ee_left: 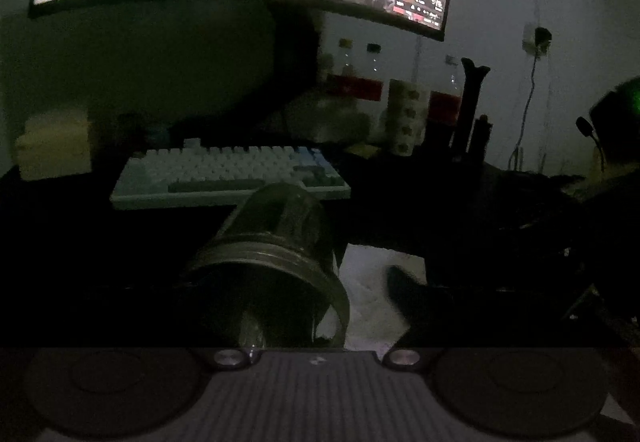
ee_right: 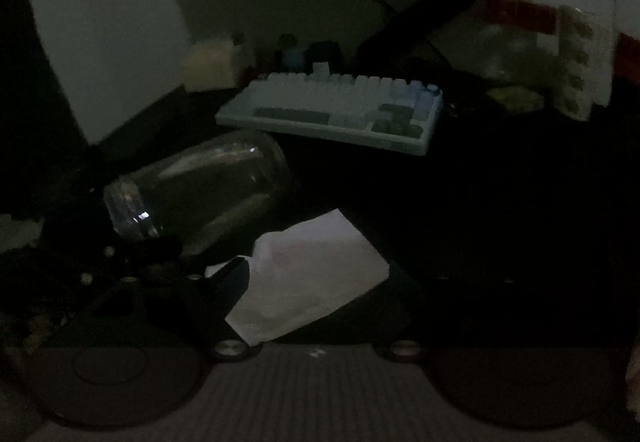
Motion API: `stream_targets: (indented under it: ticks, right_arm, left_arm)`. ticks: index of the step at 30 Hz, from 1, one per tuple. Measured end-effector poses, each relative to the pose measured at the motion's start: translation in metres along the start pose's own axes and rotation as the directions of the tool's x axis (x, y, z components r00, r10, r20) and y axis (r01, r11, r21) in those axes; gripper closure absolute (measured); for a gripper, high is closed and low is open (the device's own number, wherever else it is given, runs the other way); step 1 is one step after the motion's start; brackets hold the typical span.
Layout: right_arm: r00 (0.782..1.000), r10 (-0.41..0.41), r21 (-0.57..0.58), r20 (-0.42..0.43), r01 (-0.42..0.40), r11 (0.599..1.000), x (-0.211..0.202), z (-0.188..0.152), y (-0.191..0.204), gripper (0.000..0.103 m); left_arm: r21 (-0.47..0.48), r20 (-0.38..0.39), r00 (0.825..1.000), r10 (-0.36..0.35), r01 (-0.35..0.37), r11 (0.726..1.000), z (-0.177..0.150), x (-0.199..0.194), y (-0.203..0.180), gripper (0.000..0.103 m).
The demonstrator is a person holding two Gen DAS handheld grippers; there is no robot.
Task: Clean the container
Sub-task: 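Move the right gripper toward the white tissue beside the glass jar, then grasp the white tissue with the right gripper and lift it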
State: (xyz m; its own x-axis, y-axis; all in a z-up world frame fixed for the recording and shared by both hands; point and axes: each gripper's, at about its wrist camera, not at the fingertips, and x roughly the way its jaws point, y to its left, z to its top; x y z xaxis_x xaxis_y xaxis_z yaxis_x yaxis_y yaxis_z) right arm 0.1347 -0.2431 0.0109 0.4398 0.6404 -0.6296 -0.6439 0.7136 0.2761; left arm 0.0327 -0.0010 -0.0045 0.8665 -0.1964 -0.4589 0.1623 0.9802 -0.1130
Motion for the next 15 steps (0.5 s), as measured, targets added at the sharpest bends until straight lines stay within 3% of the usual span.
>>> stream_targets:
  ticks: [2,9,12,13,15]
  right_arm:
    - [1.0,-0.02,-0.014,0.008,0.02,1.0,0.006,-0.001,0.0,0.024]
    - [1.0,-0.012,-0.048,-0.026,0.01,0.999,0.031,0.002,0.002,0.043]
    - [0.999,-0.007,-0.077,-0.041,0.003,0.997,0.04,0.007,0.004,0.044]
    - [0.999,0.005,-0.081,-0.05,-0.009,0.997,0.043,0.009,0.005,0.042]
    - [0.997,0.021,-0.097,-0.069,-0.028,0.995,0.05,0.011,0.008,0.02]
  left_arm:
    - [-0.009,0.011,1.0,-0.026,0.026,1.0,-0.003,0.005,0.005,0.06]
    - [-0.05,0.11,0.985,-0.134,0.14,0.989,-0.008,0.013,0.03,0.082]
    - [-0.069,0.119,0.978,-0.17,0.179,0.981,-0.012,0.019,0.039,0.089]
    - [-0.075,0.121,0.975,-0.185,0.195,0.978,-0.013,0.021,0.042,0.092]
    - [-0.093,0.112,0.976,-0.185,0.196,0.976,-0.016,0.025,0.048,0.092]
